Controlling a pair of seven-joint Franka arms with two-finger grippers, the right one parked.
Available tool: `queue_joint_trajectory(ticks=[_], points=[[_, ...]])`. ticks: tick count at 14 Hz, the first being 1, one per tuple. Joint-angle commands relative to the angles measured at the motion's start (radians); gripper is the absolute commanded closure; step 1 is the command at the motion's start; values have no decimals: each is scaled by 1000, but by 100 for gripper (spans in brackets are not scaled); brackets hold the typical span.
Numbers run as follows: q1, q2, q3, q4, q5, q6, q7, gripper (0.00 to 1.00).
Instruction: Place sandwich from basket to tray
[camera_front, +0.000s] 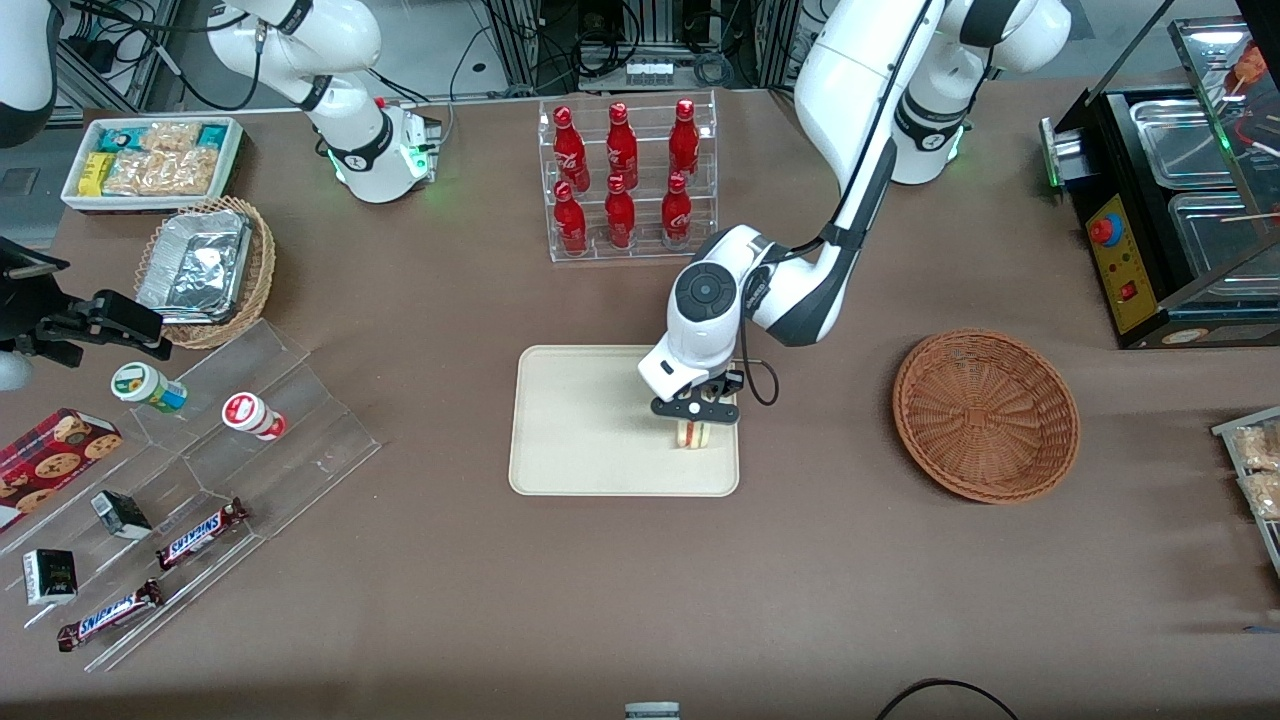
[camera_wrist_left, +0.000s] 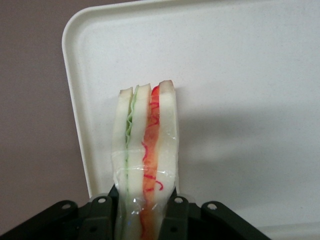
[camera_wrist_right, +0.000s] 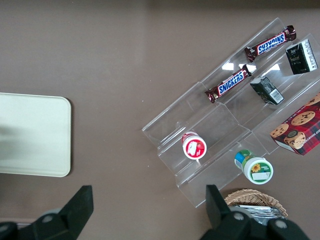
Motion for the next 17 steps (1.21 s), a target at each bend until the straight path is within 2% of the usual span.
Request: queue_joint_trajectory(ticks=[1,3,5,8,12,17], points=[[-2,8,-1,21,-6,-5,2,45],[-2,6,-1,21,-8,-5,-5,28],[0,-6,-1,22,-9,-13,-7,0],[14,-68,4,21,-11,-92,-17,0],[136,-268,12,6,-9,-419,-2,0],[297,-464,12,-91,-8,-453,45,0]])
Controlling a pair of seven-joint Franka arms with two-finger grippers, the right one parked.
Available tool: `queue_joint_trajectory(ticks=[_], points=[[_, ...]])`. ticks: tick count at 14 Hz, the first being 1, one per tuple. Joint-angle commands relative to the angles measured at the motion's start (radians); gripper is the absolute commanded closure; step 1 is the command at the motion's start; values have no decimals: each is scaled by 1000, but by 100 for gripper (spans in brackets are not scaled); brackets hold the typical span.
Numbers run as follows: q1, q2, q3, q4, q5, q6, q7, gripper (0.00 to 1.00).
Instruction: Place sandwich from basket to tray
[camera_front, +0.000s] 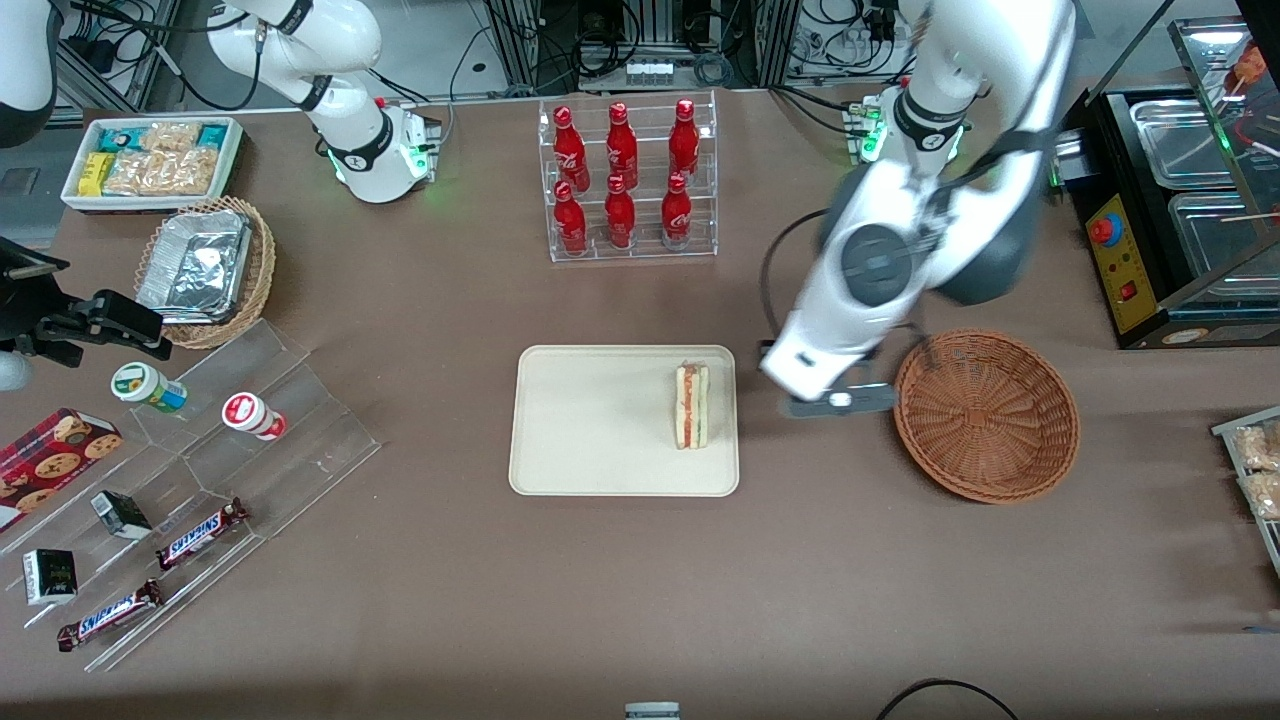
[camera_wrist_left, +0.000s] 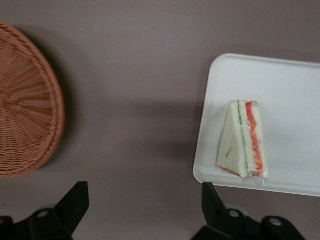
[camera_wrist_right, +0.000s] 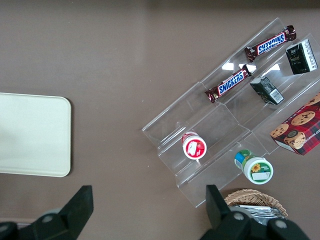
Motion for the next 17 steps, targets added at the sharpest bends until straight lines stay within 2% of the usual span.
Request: queue_joint_trajectory(ticks=[1,5,10,13,17], points=[[89,-126,-14,-100,1,-21,88,0],[302,-255,-14,-152,11,-113,381,0],[484,-344,-14,-157,45,-148,435,0],[495,-382,-14,-152,125,-175,455,0],[478,-382,-26,-105,125,-230,478,0]])
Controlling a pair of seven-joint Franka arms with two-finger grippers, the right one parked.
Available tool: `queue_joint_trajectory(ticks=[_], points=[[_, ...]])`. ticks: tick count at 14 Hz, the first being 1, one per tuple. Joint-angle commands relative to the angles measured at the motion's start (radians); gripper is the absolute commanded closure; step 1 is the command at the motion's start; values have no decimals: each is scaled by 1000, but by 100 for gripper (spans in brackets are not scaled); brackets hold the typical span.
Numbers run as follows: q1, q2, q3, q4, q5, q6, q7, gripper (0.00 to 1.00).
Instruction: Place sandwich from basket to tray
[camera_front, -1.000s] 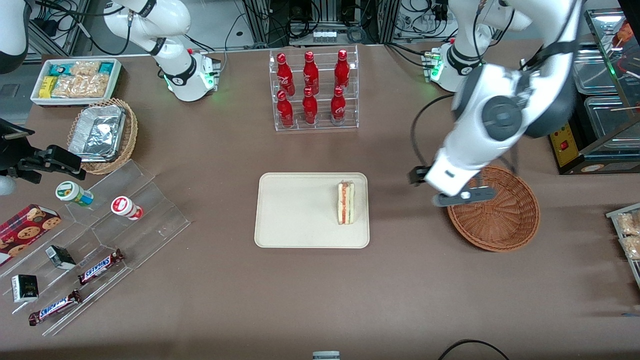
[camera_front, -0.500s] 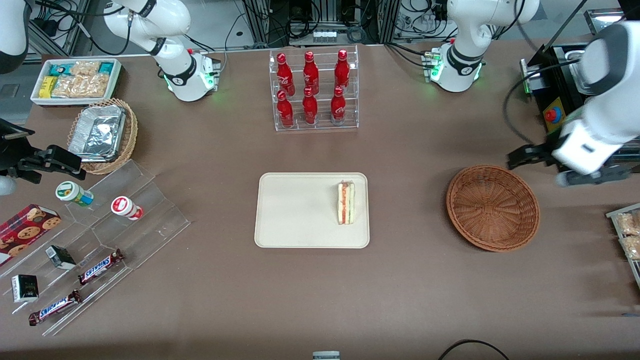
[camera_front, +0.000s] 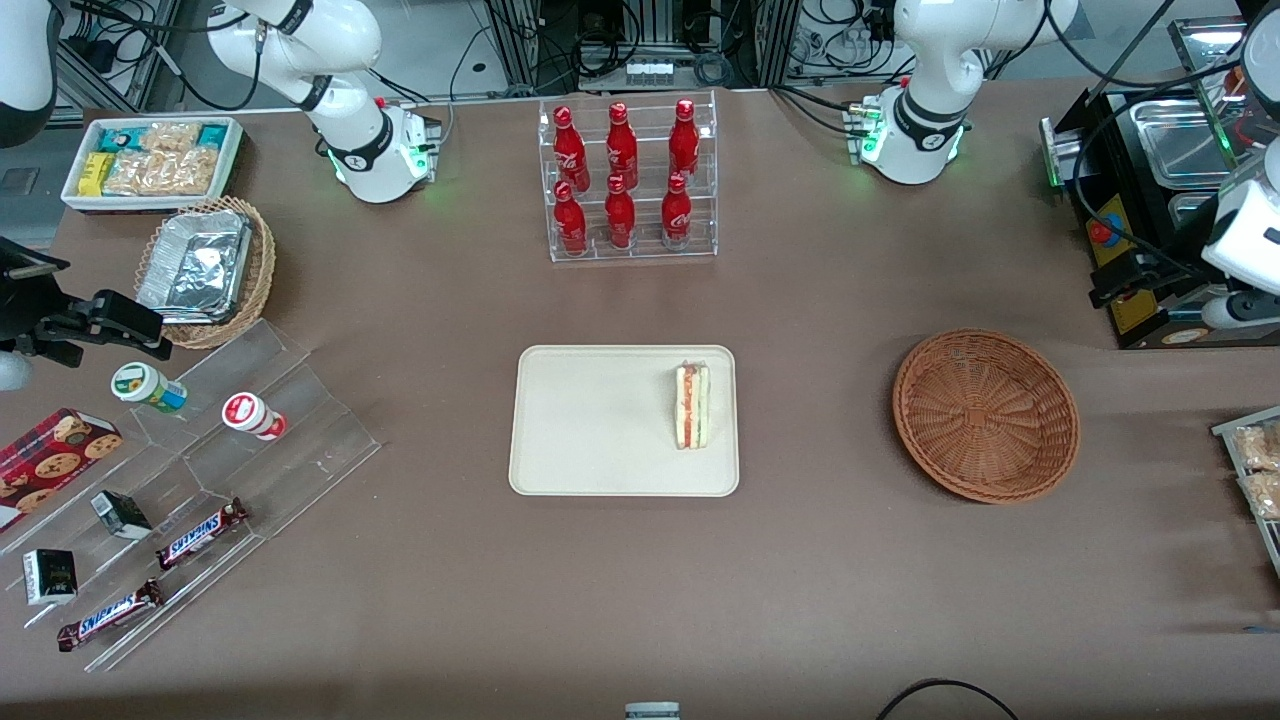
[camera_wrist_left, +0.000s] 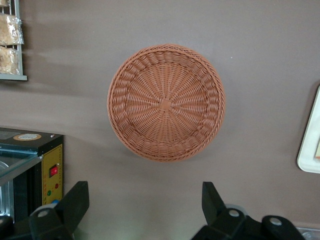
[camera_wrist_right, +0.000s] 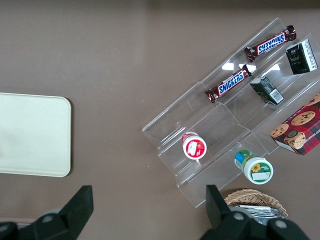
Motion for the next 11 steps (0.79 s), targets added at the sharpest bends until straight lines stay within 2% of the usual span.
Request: queue_joint_trajectory(ticks=[1,4,11], points=[[-8,-12,-15,22,15,-49,87,0],[-53,-17,-15,22,-6,-64,71,0],[-57,-118,-15,16,-2,-143,46,0]])
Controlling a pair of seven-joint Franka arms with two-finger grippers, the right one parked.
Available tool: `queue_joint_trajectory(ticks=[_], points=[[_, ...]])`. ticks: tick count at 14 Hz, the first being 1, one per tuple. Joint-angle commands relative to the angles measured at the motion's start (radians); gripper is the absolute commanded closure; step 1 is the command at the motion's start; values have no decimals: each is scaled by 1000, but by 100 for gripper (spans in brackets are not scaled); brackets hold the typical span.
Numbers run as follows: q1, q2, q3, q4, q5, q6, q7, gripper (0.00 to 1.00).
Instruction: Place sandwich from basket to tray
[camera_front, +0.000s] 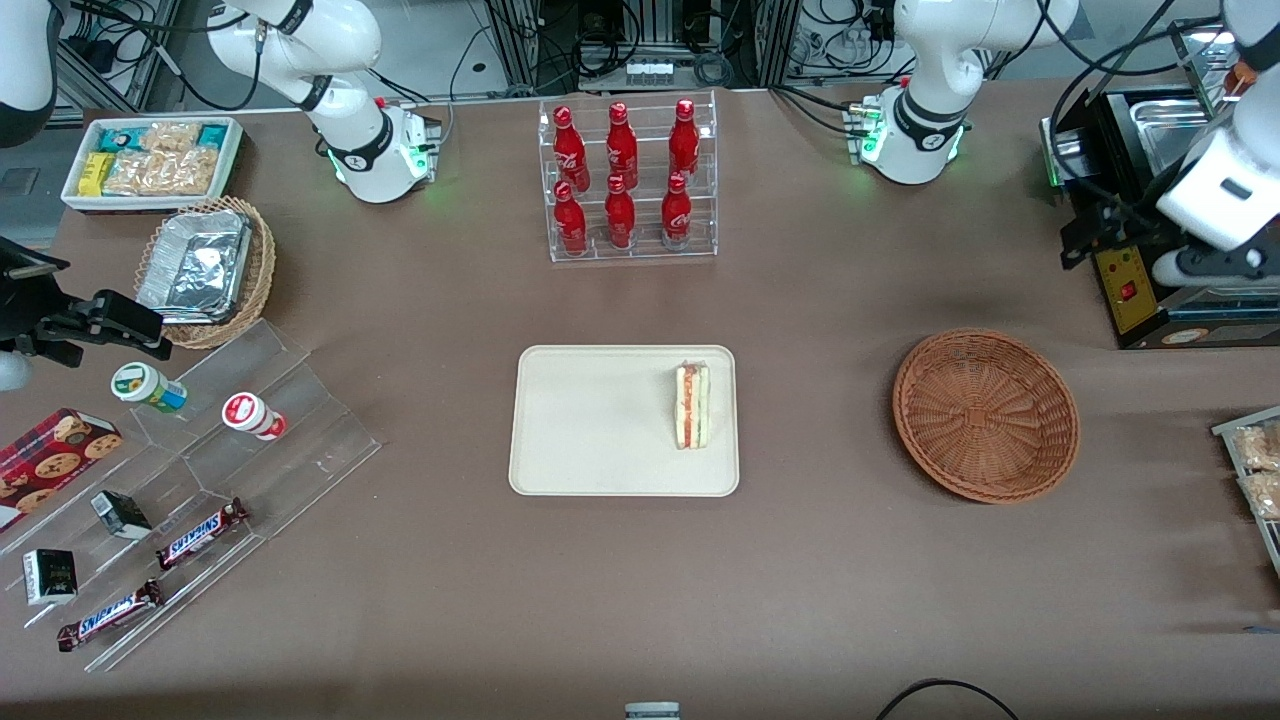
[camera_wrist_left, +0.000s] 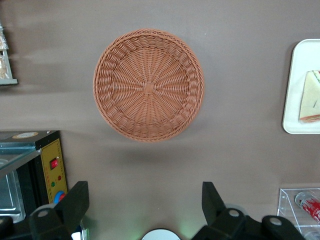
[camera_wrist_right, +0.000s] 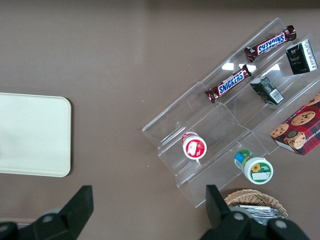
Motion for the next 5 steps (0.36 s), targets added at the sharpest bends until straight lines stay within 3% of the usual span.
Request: queue_joint_trajectory(ticks=[1,5], points=[[-6,-49,1,-7,1,-26,-13,0],[-4,-54,-12,-6,15,-26,-34,0]])
